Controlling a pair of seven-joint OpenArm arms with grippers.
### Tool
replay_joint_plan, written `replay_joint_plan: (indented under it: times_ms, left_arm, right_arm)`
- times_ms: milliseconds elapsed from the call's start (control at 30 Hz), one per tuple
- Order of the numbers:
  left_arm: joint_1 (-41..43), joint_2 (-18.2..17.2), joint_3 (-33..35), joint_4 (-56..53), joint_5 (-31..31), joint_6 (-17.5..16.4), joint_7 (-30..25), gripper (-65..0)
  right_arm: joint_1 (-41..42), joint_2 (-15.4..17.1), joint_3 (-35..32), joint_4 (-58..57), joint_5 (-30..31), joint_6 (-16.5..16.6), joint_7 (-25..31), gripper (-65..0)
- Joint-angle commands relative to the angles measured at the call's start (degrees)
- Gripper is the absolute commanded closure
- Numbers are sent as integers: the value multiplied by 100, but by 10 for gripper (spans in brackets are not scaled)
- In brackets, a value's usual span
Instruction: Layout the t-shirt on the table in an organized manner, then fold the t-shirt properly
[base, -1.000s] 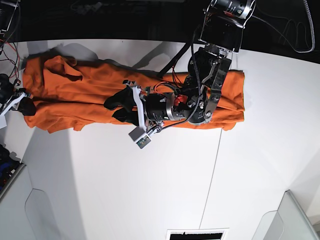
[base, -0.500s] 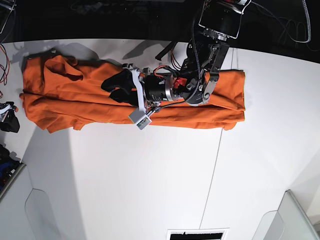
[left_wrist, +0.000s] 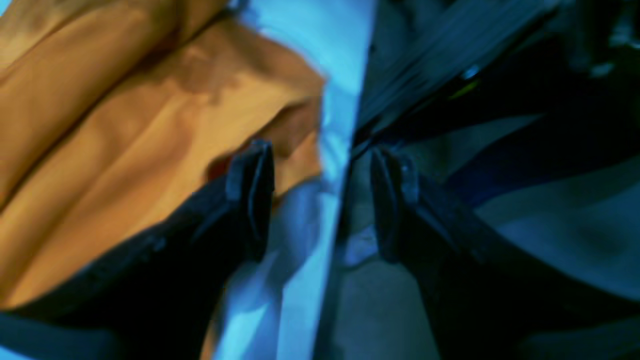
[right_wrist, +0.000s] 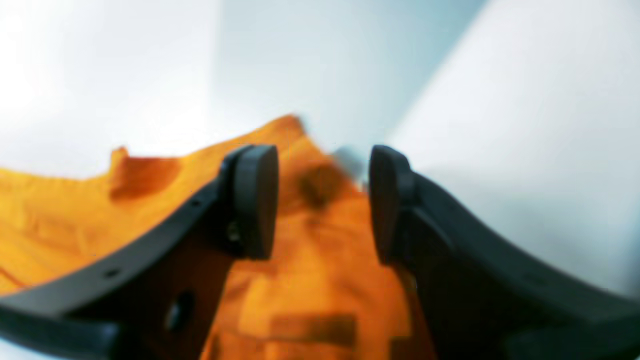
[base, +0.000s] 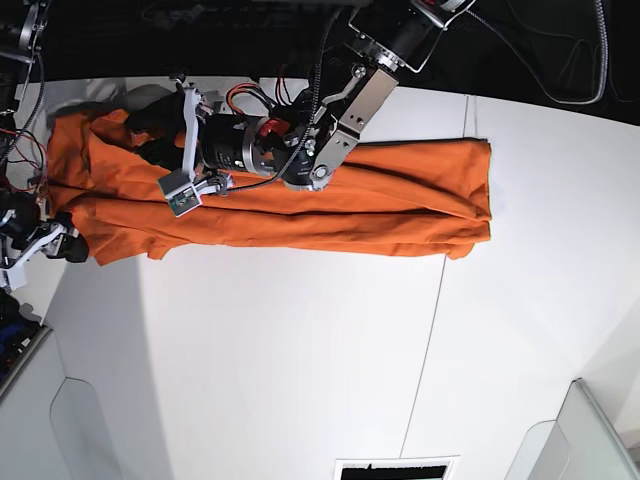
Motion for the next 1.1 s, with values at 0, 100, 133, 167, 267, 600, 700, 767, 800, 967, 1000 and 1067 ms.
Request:
replay_joint_plan:
  times_ms: [0, 100, 133, 167, 267, 600, 700, 767, 800, 967, 1000, 1067]
  left_arm:
    - [-81, 90, -24, -28, -72, -56, -212, -329]
    - [-205, 90, -96, -424, 20, -56, -431, -329]
    - [-256, 90, -107, -586, 20, -56, -492, -329]
    - [-304, 90, -131, -756, 20, -56, -551, -329]
    - [-380, 90, -179, -1241, 87, -56, -612, -329]
    - [-487, 90, -920, -1762, 472, -56, -741, -329]
    - [-542, 90, -1038, -1762, 605, -56, -741, -329]
    - [-603, 90, -1064, -1762, 664, -31, -739, -329]
    - [-627, 90, -1064, -1762, 664, -4, -739, -329]
    - [-629, 90, -1056, -1762, 595, 0, -697, -329]
    - [-625, 90, -1056, -1762, 595, 0, -675, -329]
    - [-597, 90, -1058, -1762, 592, 0, -625, -329]
  right_arm:
    - [140, 136, -42, 68, 83, 39, 81, -281]
    - [142, 136, -105, 70, 133, 39, 79, -140]
    - [140, 138, -103, 72, 136, 39, 68, -78]
    - [140, 138, -103, 72, 138, 39, 7, -19]
    - [140, 138, -96, 96, 363, 39, -339, 0]
    - [-457, 181, 933, 763, 1172, 153, -1073, 0]
    - [-994, 177, 1438, 1325, 1318, 153, -1095, 0]
    - [-1338, 179, 1637, 1703, 1637, 153, -1182, 0]
    - [-1475, 175, 1690, 1884, 1740, 162, -1250, 0]
    - [-1759, 179, 1799, 2277, 1456, 149, -988, 0]
    - [-1746, 179, 1799, 2277, 1342, 131, -824, 0]
    - [-1681, 157, 1799, 2277, 1091, 109, -474, -154]
